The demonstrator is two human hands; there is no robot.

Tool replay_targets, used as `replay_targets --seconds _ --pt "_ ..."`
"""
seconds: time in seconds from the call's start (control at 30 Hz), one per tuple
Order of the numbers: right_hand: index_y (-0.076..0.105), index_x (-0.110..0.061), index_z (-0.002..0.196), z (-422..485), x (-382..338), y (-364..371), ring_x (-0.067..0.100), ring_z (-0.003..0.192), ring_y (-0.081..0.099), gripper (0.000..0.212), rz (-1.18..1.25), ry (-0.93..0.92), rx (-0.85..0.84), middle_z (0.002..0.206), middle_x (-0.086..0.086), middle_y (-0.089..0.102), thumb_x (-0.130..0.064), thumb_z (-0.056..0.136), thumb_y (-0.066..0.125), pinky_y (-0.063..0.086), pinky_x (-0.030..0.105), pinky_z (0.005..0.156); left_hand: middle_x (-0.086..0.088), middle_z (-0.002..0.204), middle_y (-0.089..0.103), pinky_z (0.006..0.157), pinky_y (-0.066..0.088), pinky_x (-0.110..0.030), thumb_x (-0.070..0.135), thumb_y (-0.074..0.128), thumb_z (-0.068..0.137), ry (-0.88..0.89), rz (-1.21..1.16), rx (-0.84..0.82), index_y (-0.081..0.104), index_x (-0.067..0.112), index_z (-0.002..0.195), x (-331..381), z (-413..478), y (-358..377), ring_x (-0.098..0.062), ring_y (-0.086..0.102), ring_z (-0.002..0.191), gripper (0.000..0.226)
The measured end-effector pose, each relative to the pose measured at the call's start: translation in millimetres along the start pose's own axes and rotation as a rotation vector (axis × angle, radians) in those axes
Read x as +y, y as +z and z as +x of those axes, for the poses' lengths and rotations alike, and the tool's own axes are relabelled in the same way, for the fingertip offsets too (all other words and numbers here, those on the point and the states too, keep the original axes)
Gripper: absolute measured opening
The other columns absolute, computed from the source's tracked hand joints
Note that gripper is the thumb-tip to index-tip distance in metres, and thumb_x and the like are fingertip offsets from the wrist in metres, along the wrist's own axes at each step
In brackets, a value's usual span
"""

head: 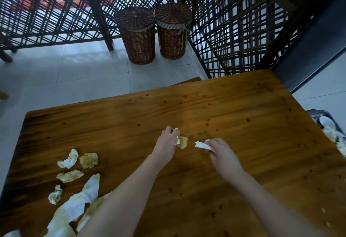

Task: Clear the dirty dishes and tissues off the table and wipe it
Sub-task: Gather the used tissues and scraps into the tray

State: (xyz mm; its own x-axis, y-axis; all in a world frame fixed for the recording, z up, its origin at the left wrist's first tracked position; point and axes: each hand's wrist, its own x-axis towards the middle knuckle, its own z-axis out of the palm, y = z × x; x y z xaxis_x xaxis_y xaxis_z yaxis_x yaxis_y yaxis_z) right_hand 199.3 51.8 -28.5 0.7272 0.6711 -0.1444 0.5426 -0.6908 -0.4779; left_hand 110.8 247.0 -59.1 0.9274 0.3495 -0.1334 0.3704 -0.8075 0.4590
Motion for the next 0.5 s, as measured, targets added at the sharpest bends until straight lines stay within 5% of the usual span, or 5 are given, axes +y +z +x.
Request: replay_targets --seconds 0.5 --pt "0.053 -0.024 0.125 -83.0 93.7 -102.1 0.013 0.106 0.051 0.033 0.000 -0.084 0.062 0.118 -0.005 0.049 -0.012 0.094 0.051 0.051 0.030 0.085 -0.010 0.131 0.035 0.091 0.045 -0.034 -0.006 0.049 0.093 0.008 0.070 0.055 0.044 0.012 0.129 166.0 -53.1 11.4 -0.026 0.044 0.115 0.041"
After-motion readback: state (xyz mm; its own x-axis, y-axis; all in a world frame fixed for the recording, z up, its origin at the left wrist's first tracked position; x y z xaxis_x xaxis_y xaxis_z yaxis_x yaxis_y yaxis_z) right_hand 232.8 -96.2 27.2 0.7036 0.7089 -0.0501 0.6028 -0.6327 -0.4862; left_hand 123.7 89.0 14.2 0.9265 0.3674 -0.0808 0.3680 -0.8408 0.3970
